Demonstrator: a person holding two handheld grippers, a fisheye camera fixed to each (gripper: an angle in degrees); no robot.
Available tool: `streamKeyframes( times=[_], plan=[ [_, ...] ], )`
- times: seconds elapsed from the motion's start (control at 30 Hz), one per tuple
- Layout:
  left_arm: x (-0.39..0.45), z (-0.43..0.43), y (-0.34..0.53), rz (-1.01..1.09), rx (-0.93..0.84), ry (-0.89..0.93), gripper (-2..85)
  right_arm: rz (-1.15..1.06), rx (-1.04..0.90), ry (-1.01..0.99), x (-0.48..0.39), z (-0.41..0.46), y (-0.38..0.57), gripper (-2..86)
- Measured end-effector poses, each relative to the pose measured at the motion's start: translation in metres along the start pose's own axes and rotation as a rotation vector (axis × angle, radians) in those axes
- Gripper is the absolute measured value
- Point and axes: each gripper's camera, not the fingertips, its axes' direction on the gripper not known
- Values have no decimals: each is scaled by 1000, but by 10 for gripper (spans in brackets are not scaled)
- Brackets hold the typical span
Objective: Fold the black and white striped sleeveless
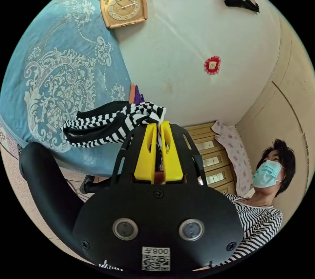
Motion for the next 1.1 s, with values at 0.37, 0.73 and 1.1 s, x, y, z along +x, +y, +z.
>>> streamKeyframes(
  times=[0.37,0.73,1.1],
  plan=[
    [6,189,26,35,-247,85,27,-83,215,29,-67,-187,100,15],
    [-49,445,-48,12,-376,11,27,36,324,69,-38,-339,42,17],
    [-3,703,-207,400,-254,92,27,-242,389,245,-117,-519,-216,16]
  ],
)
